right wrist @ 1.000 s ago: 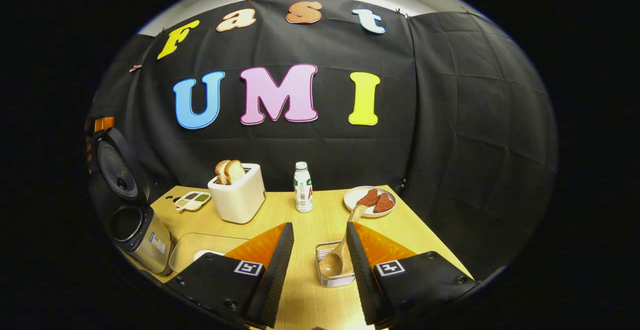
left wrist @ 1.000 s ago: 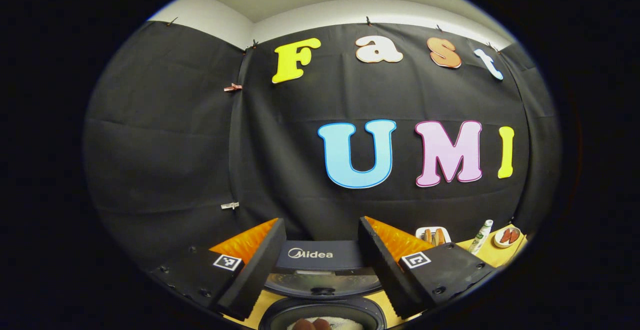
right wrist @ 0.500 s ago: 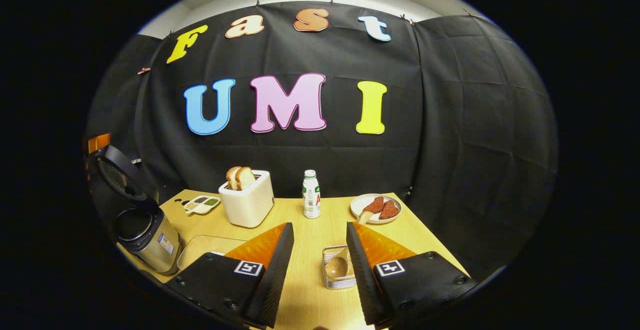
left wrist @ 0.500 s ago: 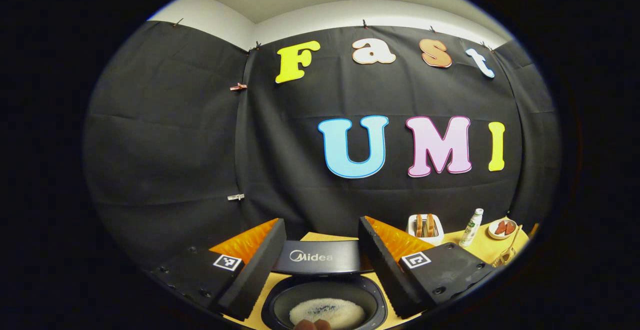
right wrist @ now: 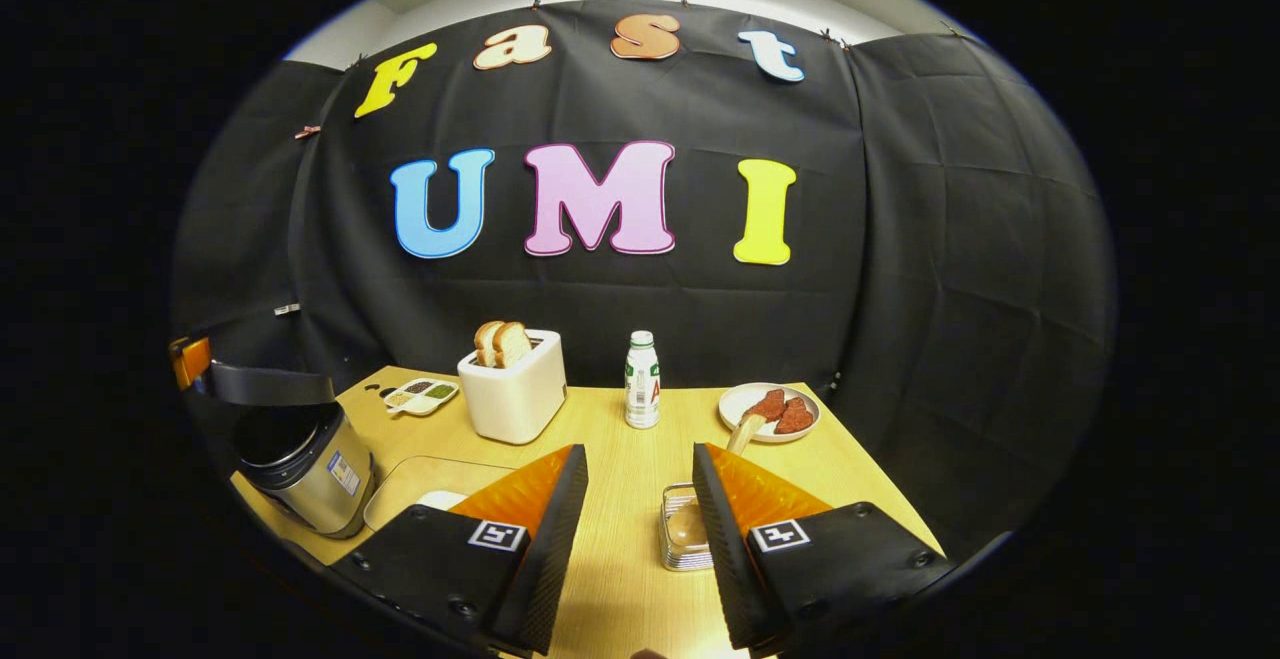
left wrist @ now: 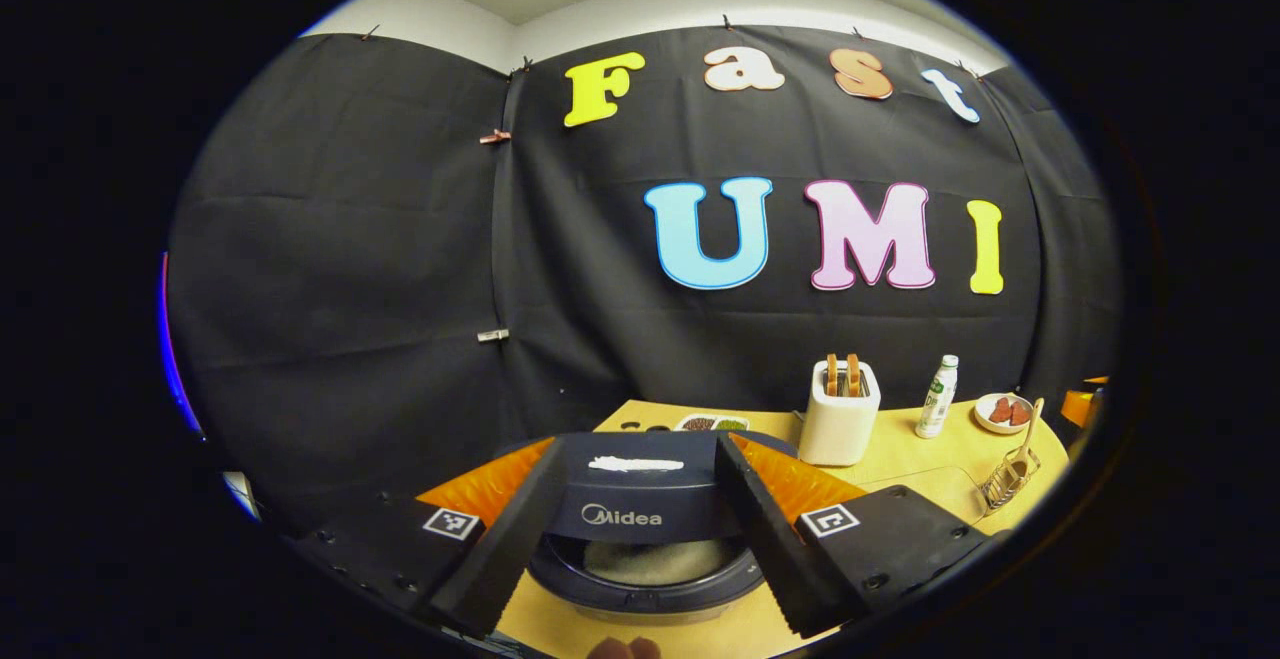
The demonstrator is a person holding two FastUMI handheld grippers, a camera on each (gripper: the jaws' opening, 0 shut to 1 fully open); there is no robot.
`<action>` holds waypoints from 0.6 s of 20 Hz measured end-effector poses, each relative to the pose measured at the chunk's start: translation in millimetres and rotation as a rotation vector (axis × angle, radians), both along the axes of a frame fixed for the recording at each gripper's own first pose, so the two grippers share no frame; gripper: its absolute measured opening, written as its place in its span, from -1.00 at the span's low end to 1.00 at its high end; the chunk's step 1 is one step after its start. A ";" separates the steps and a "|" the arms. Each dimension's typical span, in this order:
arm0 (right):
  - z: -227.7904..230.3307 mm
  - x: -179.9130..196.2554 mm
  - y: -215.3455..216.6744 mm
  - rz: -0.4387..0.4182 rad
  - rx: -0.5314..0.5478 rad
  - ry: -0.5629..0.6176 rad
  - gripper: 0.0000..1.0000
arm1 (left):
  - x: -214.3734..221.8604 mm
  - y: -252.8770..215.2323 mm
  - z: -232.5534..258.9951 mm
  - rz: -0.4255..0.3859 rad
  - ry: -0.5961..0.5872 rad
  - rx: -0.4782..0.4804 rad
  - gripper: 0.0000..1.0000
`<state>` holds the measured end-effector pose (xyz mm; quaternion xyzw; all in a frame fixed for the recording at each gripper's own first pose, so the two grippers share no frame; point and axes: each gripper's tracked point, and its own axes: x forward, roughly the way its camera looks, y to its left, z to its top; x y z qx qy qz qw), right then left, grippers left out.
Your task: Close the left gripper, press the button to open the rice cooker; take a wooden spoon from the chopstick holder with the right hand, scoop a spoonful of rice and pour it into the rice cooker, then put the wooden spoon back into the chopstick holder.
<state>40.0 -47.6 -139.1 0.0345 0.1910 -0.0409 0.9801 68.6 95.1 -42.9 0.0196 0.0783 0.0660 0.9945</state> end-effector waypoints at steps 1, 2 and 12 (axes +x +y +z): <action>-1.2 -0.7 0.5 0.005 -0.004 0.002 0.33 | -3.0 -0.8 -6.6 0.005 0.008 0.004 1.00; -1.5 -1.3 2.2 0.011 -0.009 0.003 0.34 | -4.7 -2.0 -10.9 0.008 0.014 0.005 1.00; -10.5 -5.0 8.9 0.035 -0.021 0.023 0.34 | -6.3 -5.0 -58.9 0.016 0.096 -0.009 1.00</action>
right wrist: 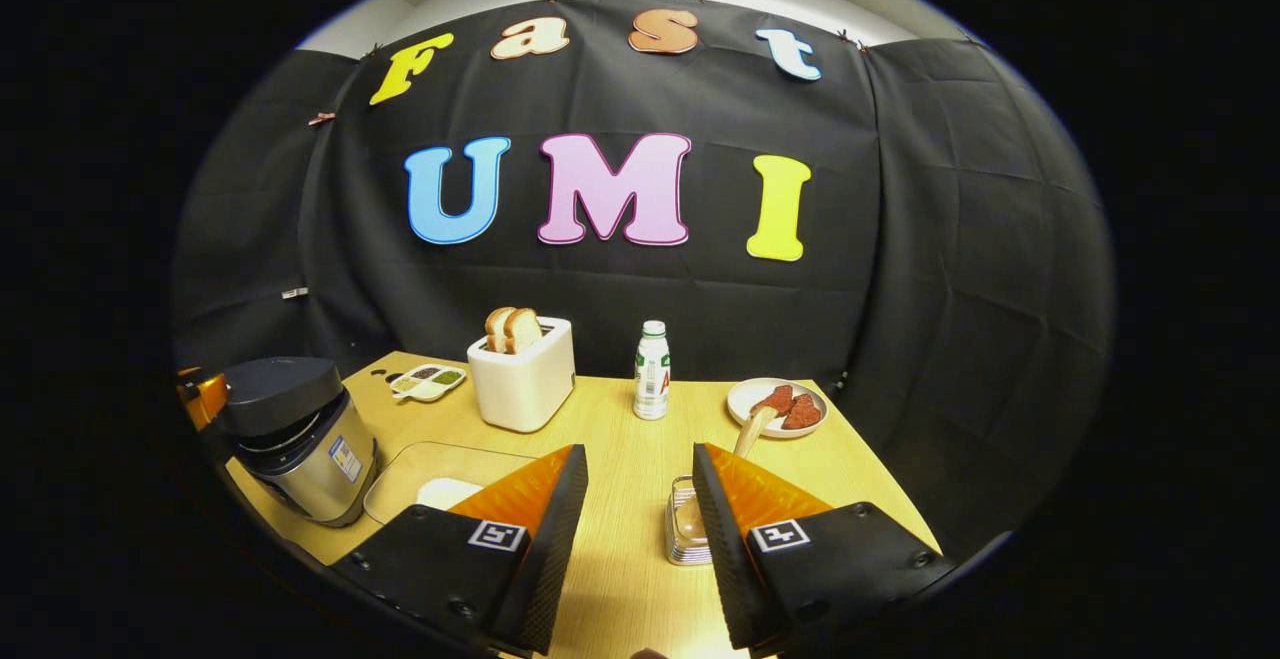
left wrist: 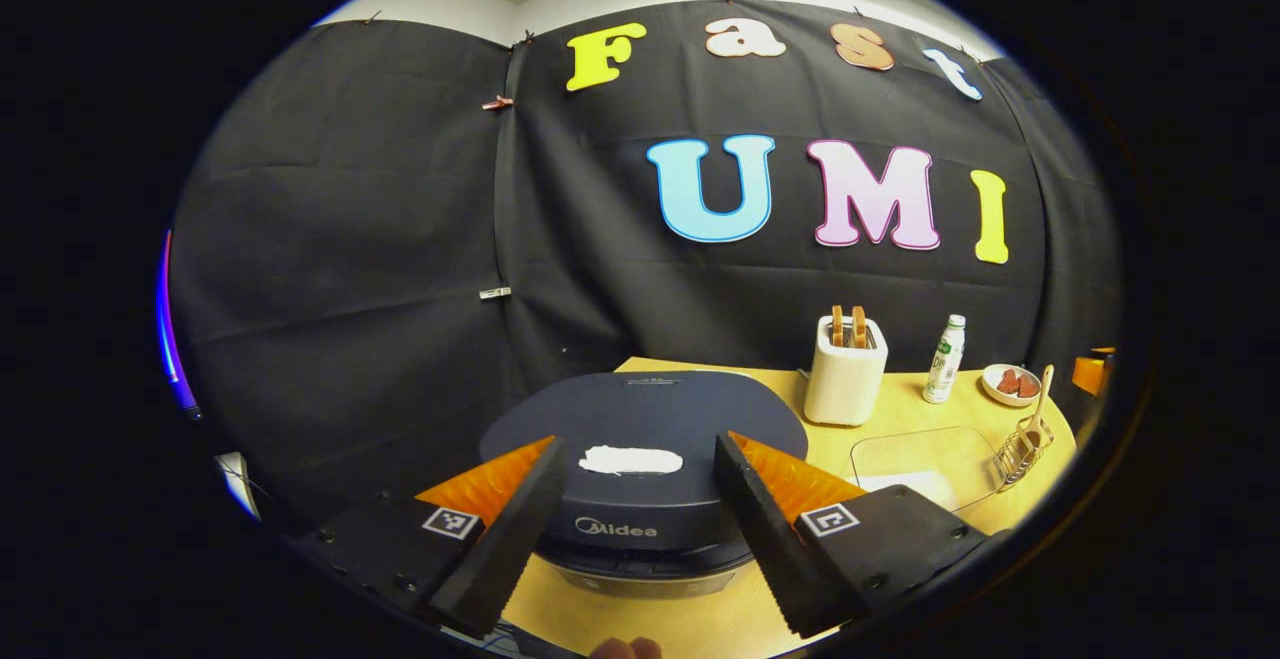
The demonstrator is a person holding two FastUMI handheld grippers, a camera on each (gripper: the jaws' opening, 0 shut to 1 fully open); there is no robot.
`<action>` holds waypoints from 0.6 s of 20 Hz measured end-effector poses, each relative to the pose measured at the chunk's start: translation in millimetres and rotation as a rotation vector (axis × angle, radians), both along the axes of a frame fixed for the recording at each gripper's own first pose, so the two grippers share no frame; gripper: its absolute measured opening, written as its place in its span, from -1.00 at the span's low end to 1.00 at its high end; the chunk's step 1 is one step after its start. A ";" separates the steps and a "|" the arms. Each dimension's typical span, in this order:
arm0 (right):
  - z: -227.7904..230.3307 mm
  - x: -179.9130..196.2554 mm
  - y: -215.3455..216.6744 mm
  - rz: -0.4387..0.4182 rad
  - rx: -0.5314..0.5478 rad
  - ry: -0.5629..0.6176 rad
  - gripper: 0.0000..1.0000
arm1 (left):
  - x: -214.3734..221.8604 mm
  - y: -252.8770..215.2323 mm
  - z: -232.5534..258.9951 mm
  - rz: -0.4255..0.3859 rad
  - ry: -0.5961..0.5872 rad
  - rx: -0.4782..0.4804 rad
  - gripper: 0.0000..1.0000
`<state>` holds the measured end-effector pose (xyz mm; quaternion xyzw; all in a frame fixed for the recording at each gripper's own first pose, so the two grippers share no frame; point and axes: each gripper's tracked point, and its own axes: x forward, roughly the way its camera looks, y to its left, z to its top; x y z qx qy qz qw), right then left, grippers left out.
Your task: Close the left gripper, press the button to open the rice cooker; take a wooden spoon from the chopstick holder with the right hand, scoop a spoonful of rice and pour it into the rice cooker, then put the wooden spoon back into the chopstick holder.
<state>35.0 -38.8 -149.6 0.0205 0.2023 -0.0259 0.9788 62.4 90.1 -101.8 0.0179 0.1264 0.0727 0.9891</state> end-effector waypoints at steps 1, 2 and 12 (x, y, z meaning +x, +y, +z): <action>-0.5 -1.0 1.0 0.000 0.000 0.003 0.34 | -0.4 -0.8 -6.7 0.000 0.013 -0.004 1.00; -1.3 -1.0 2.0 0.001 0.001 0.005 0.34 | -0.6 -1.1 -13.8 -0.002 0.033 -0.011 1.00; -2.1 -1.6 3.1 -0.002 -0.005 0.002 0.34 | 4.0 -3.5 -32.8 -0.026 0.045 -0.031 1.00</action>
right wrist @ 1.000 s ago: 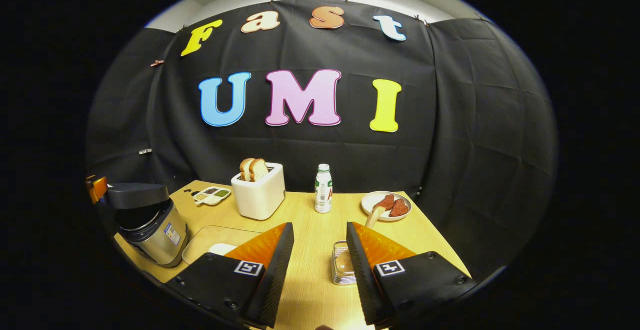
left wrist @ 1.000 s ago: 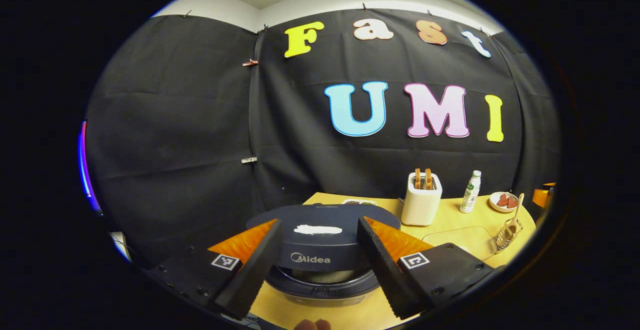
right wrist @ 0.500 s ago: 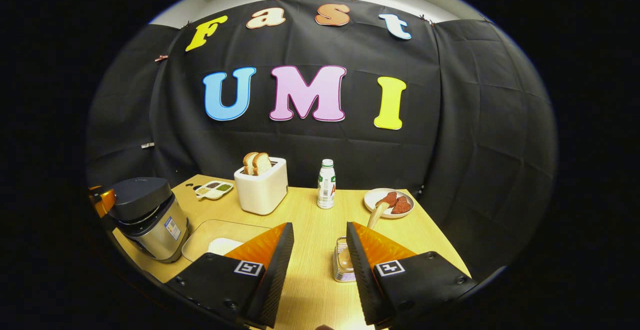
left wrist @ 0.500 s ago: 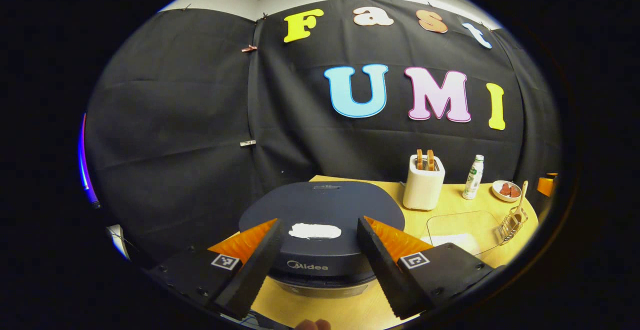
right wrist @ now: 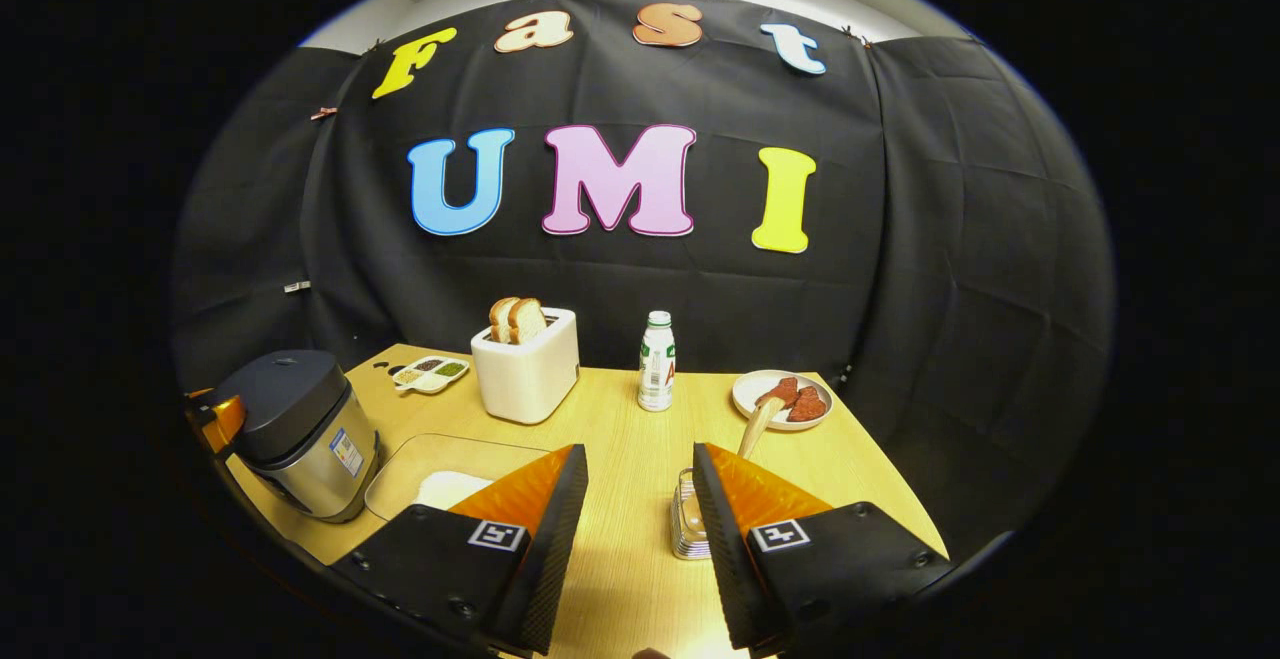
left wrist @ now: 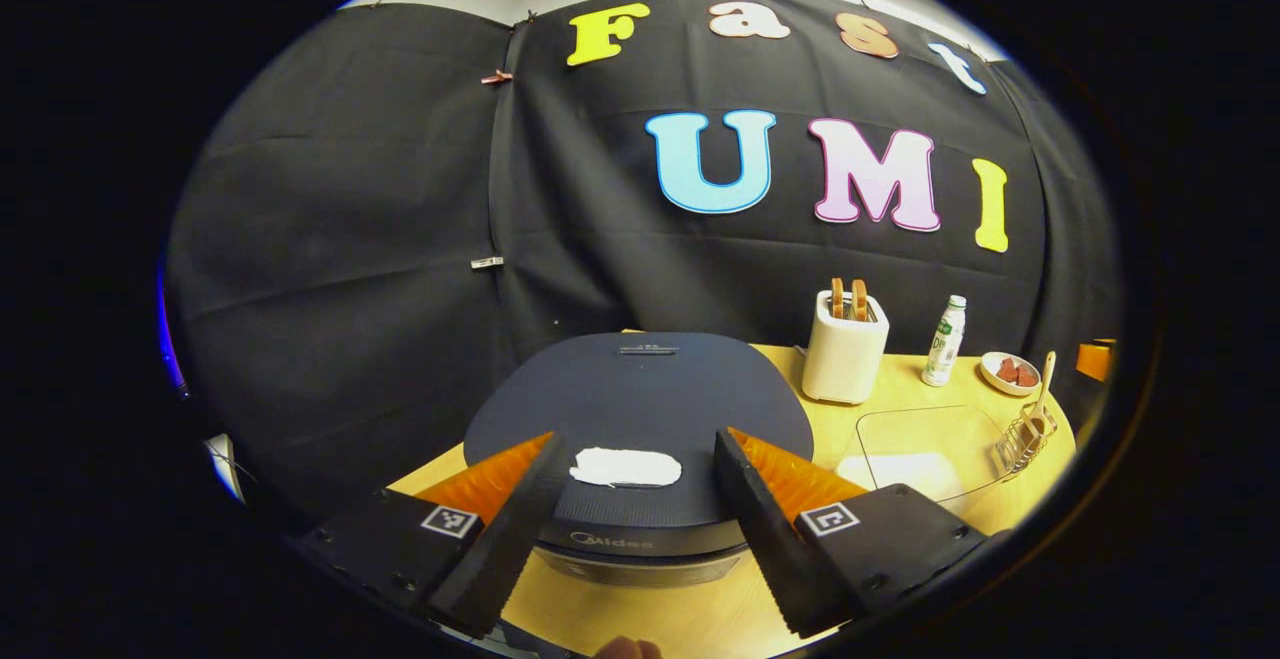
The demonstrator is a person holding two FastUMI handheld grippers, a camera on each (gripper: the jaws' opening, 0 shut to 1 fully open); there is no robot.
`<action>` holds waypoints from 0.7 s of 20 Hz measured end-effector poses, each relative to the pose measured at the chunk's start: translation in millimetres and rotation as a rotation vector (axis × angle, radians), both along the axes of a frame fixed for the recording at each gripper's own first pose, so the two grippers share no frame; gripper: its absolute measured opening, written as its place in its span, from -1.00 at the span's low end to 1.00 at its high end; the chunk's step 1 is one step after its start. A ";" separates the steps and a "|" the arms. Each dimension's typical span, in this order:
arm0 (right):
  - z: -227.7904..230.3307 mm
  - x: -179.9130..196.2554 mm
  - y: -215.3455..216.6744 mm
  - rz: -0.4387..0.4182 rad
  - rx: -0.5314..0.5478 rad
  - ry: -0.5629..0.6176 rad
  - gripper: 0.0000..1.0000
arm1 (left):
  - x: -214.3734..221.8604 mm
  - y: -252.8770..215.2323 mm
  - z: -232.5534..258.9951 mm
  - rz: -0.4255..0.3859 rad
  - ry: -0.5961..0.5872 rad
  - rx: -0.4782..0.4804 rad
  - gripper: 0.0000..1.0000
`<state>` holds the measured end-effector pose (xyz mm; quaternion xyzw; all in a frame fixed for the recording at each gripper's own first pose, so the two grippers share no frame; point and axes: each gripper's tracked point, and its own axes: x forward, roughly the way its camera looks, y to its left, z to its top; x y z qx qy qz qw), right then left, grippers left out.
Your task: Close the left gripper, press the button to open the rice cooker; take a wooden spoon from the chopstick holder with the right hand, scoop a spoonful of rice and pour it into the rice cooker, then put the wooden spoon back into the chopstick holder.
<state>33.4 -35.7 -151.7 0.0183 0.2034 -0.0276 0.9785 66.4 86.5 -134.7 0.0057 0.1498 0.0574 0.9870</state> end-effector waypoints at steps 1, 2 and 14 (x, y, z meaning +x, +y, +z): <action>7.2 0.3 -3.0 -0.010 -0.004 -0.022 0.34 | 0.3 -0.5 -1.0 -0.009 0.000 -0.004 1.00; 11.3 1.0 -3.3 -0.015 -0.004 -0.036 0.34 | 1.7 -0.7 -5.0 -0.019 0.007 -0.008 1.00; 9.1 -4.7 -2.4 -0.016 -0.004 -0.026 0.34 | 0.8 0.3 -7.2 -0.019 -0.023 -0.009 1.00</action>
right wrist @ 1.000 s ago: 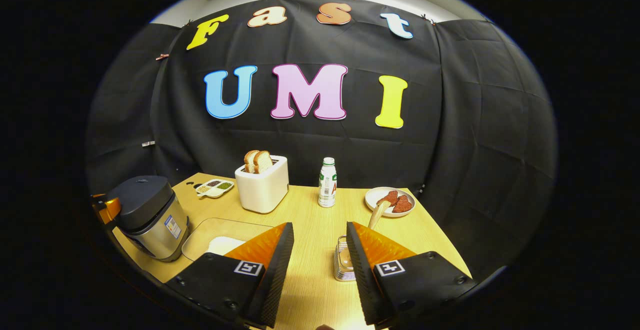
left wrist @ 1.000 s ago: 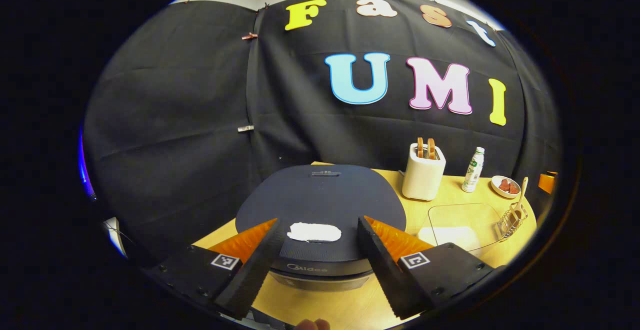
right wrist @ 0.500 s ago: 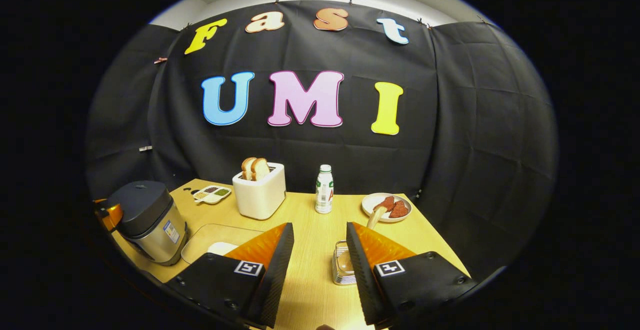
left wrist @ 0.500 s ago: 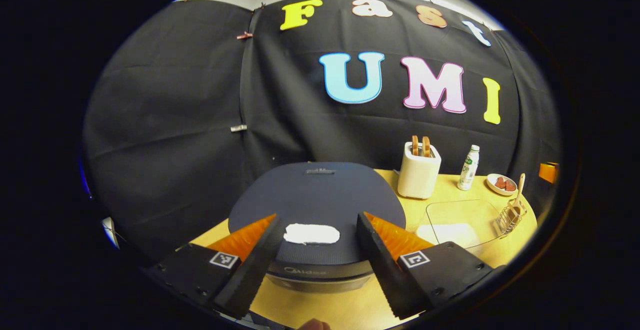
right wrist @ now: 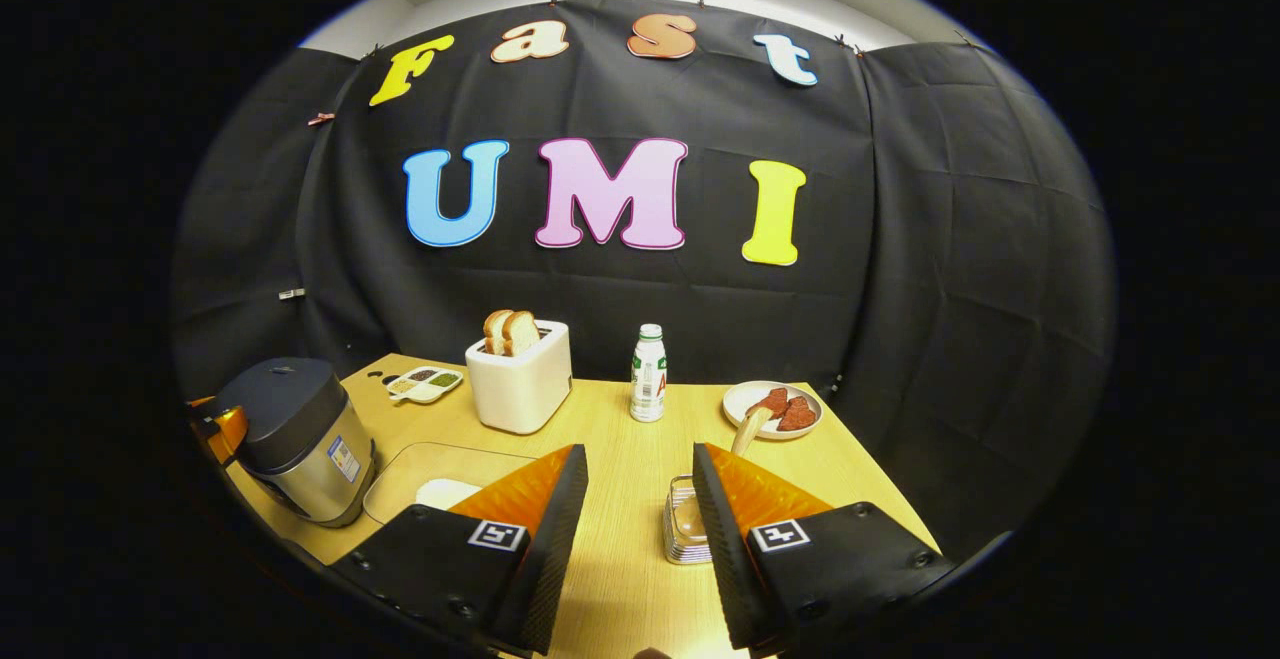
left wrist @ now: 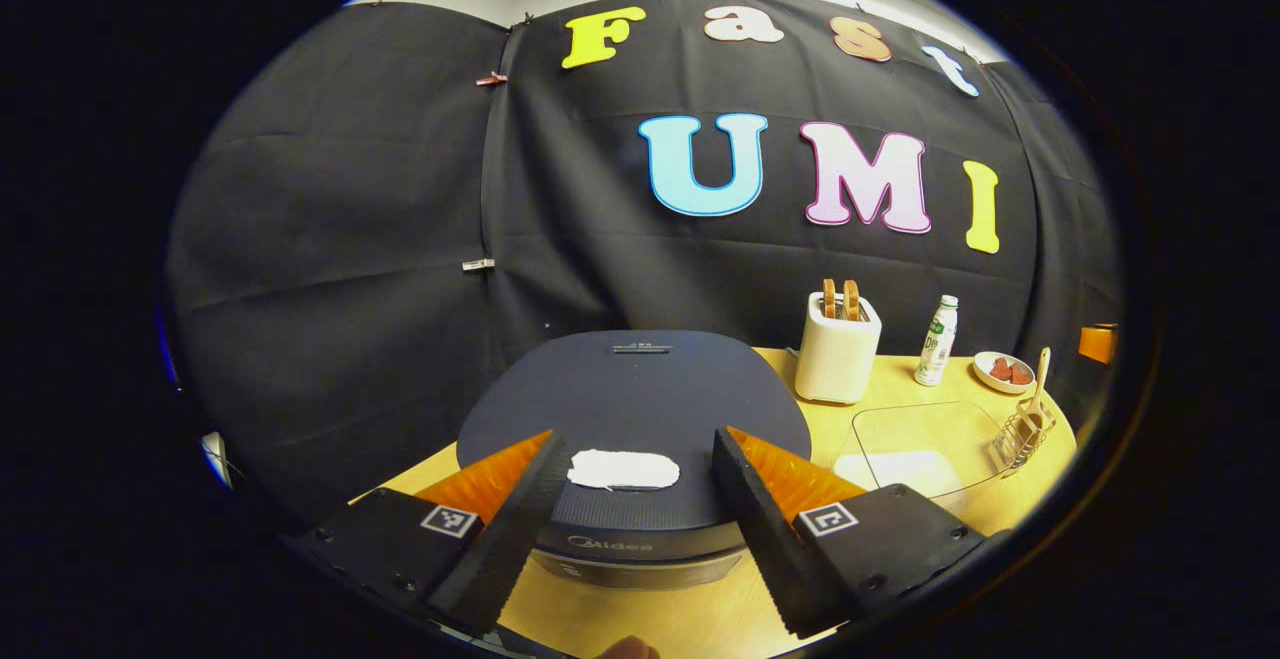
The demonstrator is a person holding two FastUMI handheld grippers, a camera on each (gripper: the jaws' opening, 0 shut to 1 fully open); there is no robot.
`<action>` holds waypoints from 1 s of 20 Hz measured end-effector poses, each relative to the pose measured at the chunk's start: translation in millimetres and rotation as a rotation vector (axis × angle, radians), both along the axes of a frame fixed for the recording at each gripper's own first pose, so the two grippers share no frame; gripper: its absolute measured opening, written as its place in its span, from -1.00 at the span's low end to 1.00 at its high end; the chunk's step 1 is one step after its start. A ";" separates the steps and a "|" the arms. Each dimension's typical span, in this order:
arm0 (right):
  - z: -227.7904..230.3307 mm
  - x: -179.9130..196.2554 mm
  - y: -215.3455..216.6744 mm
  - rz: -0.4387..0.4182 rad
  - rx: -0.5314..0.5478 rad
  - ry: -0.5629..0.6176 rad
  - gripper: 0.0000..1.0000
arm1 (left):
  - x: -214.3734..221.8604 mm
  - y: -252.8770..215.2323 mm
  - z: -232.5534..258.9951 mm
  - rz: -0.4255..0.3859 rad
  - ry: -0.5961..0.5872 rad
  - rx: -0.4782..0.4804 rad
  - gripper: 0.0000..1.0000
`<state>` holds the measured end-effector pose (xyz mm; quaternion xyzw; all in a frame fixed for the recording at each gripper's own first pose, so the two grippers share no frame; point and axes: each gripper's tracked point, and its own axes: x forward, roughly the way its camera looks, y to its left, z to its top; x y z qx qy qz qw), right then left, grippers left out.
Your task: Close the left gripper, press the button to open the rice cooker; take a wooden spoon from the chopstick holder with the right hand, scoop a spoonful of rice and pour it into the rice cooker, then put the wooden spoon back into the chopstick holder.
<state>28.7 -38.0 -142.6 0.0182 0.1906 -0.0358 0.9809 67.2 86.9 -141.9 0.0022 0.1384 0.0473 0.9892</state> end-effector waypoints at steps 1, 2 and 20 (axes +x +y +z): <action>0.2 -1.0 0.5 0.000 -0.002 0.001 0.34 | 0.1 0.4 0.7 0.003 -0.003 -0.002 1.00; 0.6 -2.4 0.0 -0.003 -0.006 0.002 0.34 | 0.9 0.4 2.1 0.005 -0.002 0.000 1.00; 43.7 -21.2 12.4 0.055 0.091 -0.078 0.68 | -26.4 -72.4 130.8 -0.068 -0.244 0.078 0.94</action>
